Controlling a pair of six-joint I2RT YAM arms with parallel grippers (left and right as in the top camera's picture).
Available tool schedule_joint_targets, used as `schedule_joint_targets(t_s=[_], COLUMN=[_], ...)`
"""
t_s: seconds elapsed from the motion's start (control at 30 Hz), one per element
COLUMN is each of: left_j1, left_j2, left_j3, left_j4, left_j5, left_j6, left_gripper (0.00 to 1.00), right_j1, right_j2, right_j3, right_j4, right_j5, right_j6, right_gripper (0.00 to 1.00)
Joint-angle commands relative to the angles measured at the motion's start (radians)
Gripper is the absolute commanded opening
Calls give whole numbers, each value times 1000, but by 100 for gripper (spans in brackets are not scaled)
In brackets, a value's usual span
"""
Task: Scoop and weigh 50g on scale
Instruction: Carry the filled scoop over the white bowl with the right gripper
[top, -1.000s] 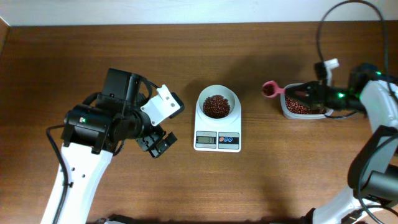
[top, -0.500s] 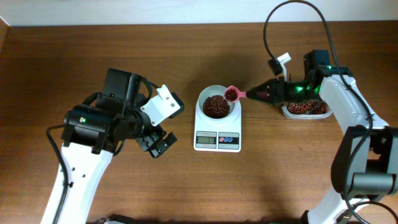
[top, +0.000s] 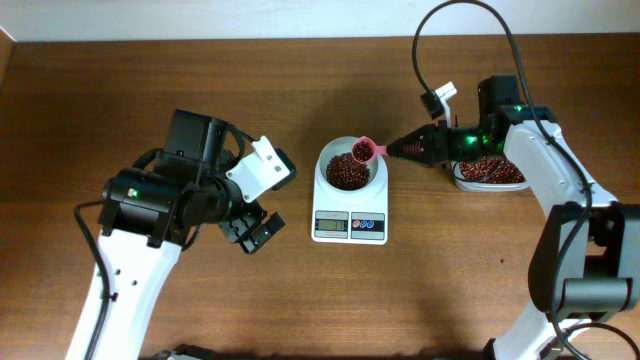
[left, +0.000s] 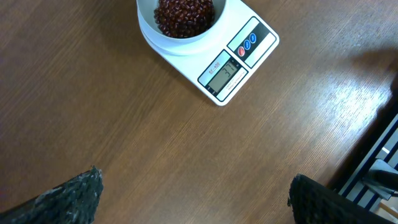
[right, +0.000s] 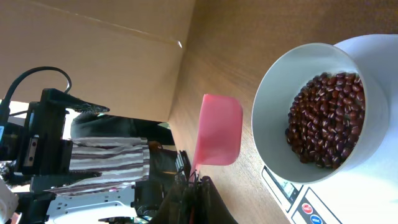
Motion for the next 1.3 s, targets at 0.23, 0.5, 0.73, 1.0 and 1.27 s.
schedule_joint_targets(t_s=[0.23,0.5,0.73,1.0,1.27], left_j1=[6,6,6,6,6], left_j2=[0,1,1,1,1], left_j3=[13,13,13,13,13], left_j4=[2,2,2,2,2], left_j5=[15,15,15,15,15], left_j6=[20,20,20,20,20], left_gripper=[99,99,99,99,99], right_j1=[10,10,10,10,23], right_j2=[9,9,9,9,9], right_j3=[1,1,1,1,2], right_j4=[18,23,29,105,175], right_j5=[-16,3,19,133,156], right_j6=[-6,-7,-6,-6,-6], right_gripper=[4,4,4,4,4])
